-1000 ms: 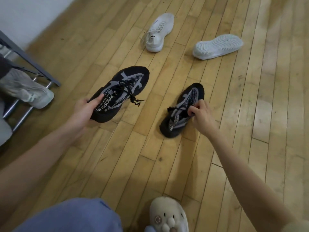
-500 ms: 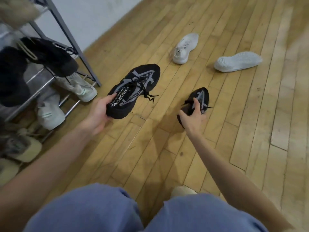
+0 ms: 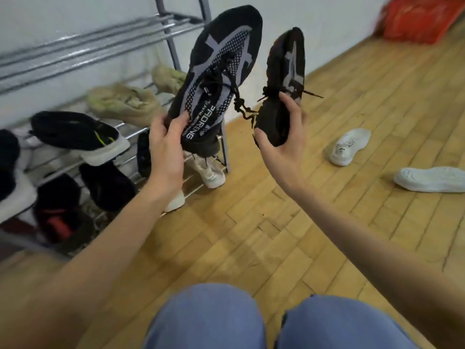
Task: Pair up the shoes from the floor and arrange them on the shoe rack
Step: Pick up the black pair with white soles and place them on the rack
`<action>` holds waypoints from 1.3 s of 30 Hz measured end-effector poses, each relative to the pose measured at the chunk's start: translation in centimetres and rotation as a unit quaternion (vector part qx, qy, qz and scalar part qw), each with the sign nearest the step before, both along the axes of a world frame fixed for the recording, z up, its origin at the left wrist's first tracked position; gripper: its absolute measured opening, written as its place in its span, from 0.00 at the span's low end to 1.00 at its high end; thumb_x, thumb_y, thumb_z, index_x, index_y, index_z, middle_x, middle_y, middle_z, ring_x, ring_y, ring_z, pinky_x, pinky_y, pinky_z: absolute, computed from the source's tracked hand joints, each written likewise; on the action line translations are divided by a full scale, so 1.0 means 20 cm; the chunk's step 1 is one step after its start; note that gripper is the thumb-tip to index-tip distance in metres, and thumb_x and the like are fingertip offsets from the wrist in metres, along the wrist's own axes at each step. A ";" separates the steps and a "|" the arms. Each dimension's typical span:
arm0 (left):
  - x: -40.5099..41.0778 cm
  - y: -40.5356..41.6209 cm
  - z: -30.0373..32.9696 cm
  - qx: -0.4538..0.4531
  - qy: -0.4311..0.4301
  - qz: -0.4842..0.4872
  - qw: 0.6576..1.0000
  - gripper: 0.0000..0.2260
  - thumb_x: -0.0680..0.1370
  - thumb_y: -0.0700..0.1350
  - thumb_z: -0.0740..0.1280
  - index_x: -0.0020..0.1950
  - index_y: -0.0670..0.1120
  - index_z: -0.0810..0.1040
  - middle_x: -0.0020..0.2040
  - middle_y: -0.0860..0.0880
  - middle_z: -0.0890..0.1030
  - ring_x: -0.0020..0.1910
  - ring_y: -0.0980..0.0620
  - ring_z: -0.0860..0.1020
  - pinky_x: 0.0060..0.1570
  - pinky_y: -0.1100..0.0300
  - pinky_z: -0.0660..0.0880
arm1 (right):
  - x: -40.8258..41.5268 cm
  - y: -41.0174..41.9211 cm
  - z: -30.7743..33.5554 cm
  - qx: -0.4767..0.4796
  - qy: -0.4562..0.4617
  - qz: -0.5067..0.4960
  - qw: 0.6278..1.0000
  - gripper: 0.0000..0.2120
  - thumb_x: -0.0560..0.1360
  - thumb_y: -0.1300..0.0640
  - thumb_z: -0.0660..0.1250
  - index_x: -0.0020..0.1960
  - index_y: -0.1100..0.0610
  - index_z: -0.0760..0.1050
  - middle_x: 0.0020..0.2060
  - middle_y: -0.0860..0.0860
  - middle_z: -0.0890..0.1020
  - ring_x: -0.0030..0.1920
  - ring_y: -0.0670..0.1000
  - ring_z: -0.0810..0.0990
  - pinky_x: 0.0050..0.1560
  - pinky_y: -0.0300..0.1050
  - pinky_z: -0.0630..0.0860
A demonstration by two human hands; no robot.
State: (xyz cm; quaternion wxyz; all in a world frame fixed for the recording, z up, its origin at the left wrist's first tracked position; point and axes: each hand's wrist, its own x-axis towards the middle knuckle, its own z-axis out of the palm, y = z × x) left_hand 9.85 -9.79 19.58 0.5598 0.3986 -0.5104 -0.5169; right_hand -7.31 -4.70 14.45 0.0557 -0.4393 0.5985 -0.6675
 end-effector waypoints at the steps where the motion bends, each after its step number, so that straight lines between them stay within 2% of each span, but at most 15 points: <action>1: 0.01 -0.01 0.06 -0.008 0.016 0.016 1.000 0.02 0.78 0.43 0.65 0.50 0.46 0.73 0.49 0.48 0.82 0.49 0.54 0.82 0.55 0.54 0.77 | 0.03 -0.05 0.06 -0.007 0.036 0.018 0.999 0.30 0.70 0.58 0.71 0.71 0.53 0.67 0.67 0.56 0.66 0.70 0.51 0.66 0.69 0.36 0.67; 4: 0.06 -0.04 0.21 -0.030 0.050 0.052 0.997 0.08 0.78 0.45 0.65 0.54 0.44 0.72 0.54 0.45 0.80 0.53 0.52 0.81 0.55 0.55 0.78 | 0.10 -0.18 0.24 -0.036 0.100 0.064 0.992 0.30 0.71 0.59 0.71 0.71 0.57 0.67 0.68 0.58 0.64 0.70 0.52 0.64 0.69 0.34 0.65; 7: 0.11 -0.06 0.33 -0.057 0.041 0.089 0.994 0.03 0.80 0.45 0.62 0.50 0.48 0.70 0.49 0.52 0.78 0.42 0.68 0.78 0.41 0.72 0.74 | 0.19 -0.29 0.37 -0.073 0.106 0.084 0.988 0.31 0.70 0.59 0.72 0.71 0.57 0.66 0.68 0.57 0.63 0.70 0.51 0.65 0.70 0.43 0.69; 8: 0.13 -0.08 0.36 -0.067 0.041 0.108 0.991 0.02 0.80 0.45 0.62 0.49 0.49 0.69 0.48 0.54 0.77 0.39 0.70 0.77 0.39 0.74 0.72 | 0.22 -0.33 0.42 -0.086 0.111 0.086 0.986 0.31 0.70 0.59 0.72 0.71 0.57 0.67 0.68 0.57 0.63 0.70 0.51 0.65 0.69 0.46 0.69; 13: 0.20 -0.21 0.57 -0.089 0.077 0.166 0.979 0.09 0.80 0.44 0.60 0.56 0.40 0.68 0.48 0.50 0.76 0.42 0.60 0.76 0.35 0.73 0.73 | 0.27 -0.58 0.63 -0.098 0.176 0.113 0.973 0.31 0.67 0.58 0.73 0.69 0.55 0.69 0.66 0.54 0.64 0.68 0.50 0.67 0.68 0.44 0.70; 14: 0.20 -0.25 0.61 -0.086 0.075 0.171 0.979 0.10 0.80 0.44 0.60 0.57 0.39 0.67 0.47 0.50 0.75 0.41 0.60 0.75 0.32 0.74 0.72 | 0.27 -0.63 0.68 -0.088 0.186 0.127 0.970 0.31 0.66 0.58 0.73 0.68 0.54 0.71 0.65 0.53 0.66 0.65 0.49 0.69 0.66 0.42 0.71; 16: 0.20 -0.34 0.66 -0.067 0.066 0.170 0.981 0.12 0.80 0.44 0.60 0.58 0.38 0.67 0.48 0.49 0.74 0.42 0.59 0.74 0.29 0.73 0.71 | 0.28 -0.74 0.78 -0.046 0.195 0.151 0.968 0.33 0.62 0.58 0.74 0.66 0.54 0.72 0.60 0.52 0.70 0.58 0.45 0.71 0.61 0.29 0.68; 17: 0.20 -0.39 0.68 -0.052 0.061 0.166 0.983 0.14 0.79 0.45 0.60 0.59 0.37 0.68 0.50 0.47 0.76 0.44 0.57 0.75 0.30 0.71 0.72 | 0.28 -0.78 0.83 -0.020 0.199 0.157 0.967 0.34 0.60 0.58 0.74 0.66 0.54 0.73 0.58 0.51 0.72 0.56 0.45 0.71 0.57 0.26 0.67; 22: 0.17 -0.58 0.69 0.050 0.048 0.181 0.981 0.17 0.78 0.44 0.59 0.63 0.36 0.65 0.59 0.39 0.75 0.48 0.48 0.75 0.42 0.57 0.71 | 0.26 -0.99 0.94 0.082 0.217 0.182 0.956 0.36 0.60 0.62 0.78 0.67 0.57 0.72 0.52 0.49 0.76 0.52 0.49 0.75 0.53 0.39 0.72; 28: 0.15 -0.75 0.68 0.130 0.080 0.178 0.972 0.17 0.79 0.45 0.59 0.65 0.38 0.61 0.64 0.39 0.72 0.57 0.44 0.75 0.58 0.48 0.76 | 0.22 -1.19 1.02 0.129 0.268 0.205 0.933 0.37 0.63 0.61 0.77 0.69 0.59 0.69 0.56 0.53 0.75 0.54 0.51 0.74 0.58 0.44 0.75; 30: 0.14 -0.78 0.69 0.144 0.092 0.171 0.970 0.17 0.79 0.45 0.59 0.65 0.39 0.61 0.64 0.38 0.71 0.58 0.42 0.75 0.58 0.46 0.76 | 0.20 -1.25 1.03 0.161 0.279 0.228 0.919 0.36 0.64 0.61 0.77 0.70 0.58 0.67 0.59 0.55 0.75 0.56 0.52 0.74 0.58 0.45 0.74; 33: 0.12 -0.81 0.73 0.164 0.092 0.149 0.971 0.18 0.79 0.45 0.59 0.67 0.40 0.64 0.62 0.40 0.73 0.55 0.43 0.76 0.56 0.45 0.77 | 0.18 -1.28 1.00 0.215 0.320 0.239 0.891 0.31 0.67 0.60 0.75 0.67 0.57 0.69 0.56 0.53 0.74 0.56 0.54 0.75 0.54 0.44 0.73; 35: 0.12 -0.81 0.76 0.165 0.092 0.126 0.974 0.16 0.80 0.46 0.58 0.66 0.41 0.67 0.60 0.41 0.75 0.52 0.45 0.77 0.54 0.47 0.79 | 0.18 -1.28 0.99 0.222 0.339 0.228 0.886 0.29 0.67 0.58 0.74 0.66 0.55 0.70 0.57 0.53 0.75 0.56 0.54 0.75 0.57 0.48 0.75; 37: 0.12 -0.82 0.77 0.163 0.090 0.101 0.977 0.11 0.81 0.46 0.57 0.60 0.42 0.70 0.58 0.41 0.75 0.52 0.44 0.77 0.51 0.48 0.79 | 0.18 -1.27 0.99 0.221 0.367 0.206 0.880 0.30 0.65 0.54 0.73 0.66 0.52 0.70 0.58 0.52 0.76 0.57 0.55 0.75 0.62 0.55 0.73; 39: 0.12 -0.79 0.77 0.165 0.083 0.061 0.981 0.07 0.81 0.46 0.56 0.49 0.44 0.70 0.51 0.41 0.76 0.49 0.42 0.78 0.51 0.48 0.79 | 0.19 -1.26 0.99 0.209 0.396 0.171 0.877 0.32 0.65 0.54 0.72 0.68 0.51 0.68 0.59 0.53 0.76 0.60 0.56 0.74 0.66 0.57 0.68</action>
